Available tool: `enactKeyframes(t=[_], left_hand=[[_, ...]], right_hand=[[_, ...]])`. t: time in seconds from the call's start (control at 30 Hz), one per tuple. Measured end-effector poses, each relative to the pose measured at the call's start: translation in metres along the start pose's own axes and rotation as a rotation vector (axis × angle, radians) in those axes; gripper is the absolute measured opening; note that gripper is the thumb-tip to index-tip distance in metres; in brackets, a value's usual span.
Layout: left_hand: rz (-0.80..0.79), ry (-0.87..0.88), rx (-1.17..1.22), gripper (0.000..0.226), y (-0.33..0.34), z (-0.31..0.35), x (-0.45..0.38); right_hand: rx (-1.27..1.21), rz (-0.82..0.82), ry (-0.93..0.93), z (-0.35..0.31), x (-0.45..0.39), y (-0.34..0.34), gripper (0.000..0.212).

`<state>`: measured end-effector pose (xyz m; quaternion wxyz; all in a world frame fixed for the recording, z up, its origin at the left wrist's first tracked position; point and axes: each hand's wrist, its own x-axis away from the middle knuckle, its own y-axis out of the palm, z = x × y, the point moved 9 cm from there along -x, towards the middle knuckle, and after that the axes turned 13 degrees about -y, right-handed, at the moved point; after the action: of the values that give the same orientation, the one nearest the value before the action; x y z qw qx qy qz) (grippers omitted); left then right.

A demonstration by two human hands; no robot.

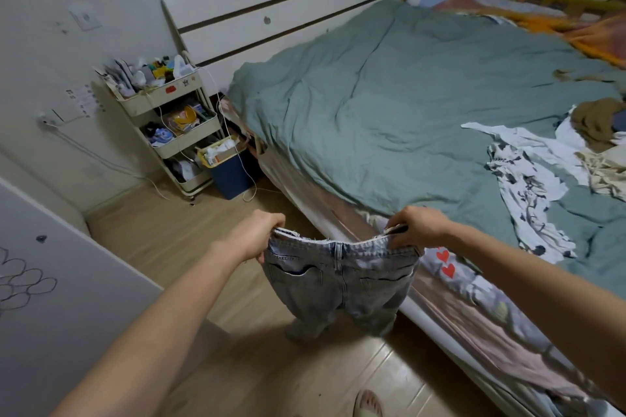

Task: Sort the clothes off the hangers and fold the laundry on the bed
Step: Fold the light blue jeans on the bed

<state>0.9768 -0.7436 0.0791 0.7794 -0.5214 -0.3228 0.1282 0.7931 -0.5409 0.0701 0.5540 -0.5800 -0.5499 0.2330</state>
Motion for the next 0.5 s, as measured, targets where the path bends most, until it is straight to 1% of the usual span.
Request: enactKeyframes(t=[0.07,0.13,0.2,0.27,0.3,0.33,0.37,0.4,0.43,0.5], left_hand=[[-0.007,0.071,-0.118,0.013,0.012,0.013,0.0],[-0.032,0.106,-0.2,0.017,0.031,0.022,-0.001],[0.041,0.068,-0.343,0.021,0.04,0.024,-0.006],[0.103,0.002,-0.436,0.013,0.047,0.024,-0.01],[0.088,-0.029,-0.453,0.009,0.056,0.022,-0.012],[0.055,-0.052,-0.429,0.011,0.066,0.02,-0.013],[0.008,-0.075,-0.378,0.02,0.078,0.017,-0.014],[-0.048,-0.097,-0.305,0.028,0.091,0.014,-0.015],[-0.087,-0.108,-0.22,0.031,0.102,0.012,-0.014],[-0.146,-0.098,-0.126,0.025,0.123,0.01,-0.012]], right_hand=[[-0.021,-0.006,-0.067,-0.011,0.0,0.006,0.024],[-0.075,0.098,-0.107,-0.015,-0.001,0.006,0.021],[-0.183,0.221,-0.125,-0.012,0.0,0.008,0.021],[-0.294,0.251,-0.119,-0.005,0.002,0.021,0.02],[-0.346,0.24,-0.105,-0.002,0.005,0.032,0.02],[-0.387,0.226,-0.09,0.001,0.008,0.044,0.02],[-0.422,0.218,-0.081,0.002,0.01,0.055,0.021],[-0.461,0.213,-0.073,0.003,0.013,0.064,0.021],[-0.513,0.207,-0.061,0.003,0.015,0.073,0.02],[-0.595,0.15,-0.043,-0.001,0.015,0.092,0.019]])
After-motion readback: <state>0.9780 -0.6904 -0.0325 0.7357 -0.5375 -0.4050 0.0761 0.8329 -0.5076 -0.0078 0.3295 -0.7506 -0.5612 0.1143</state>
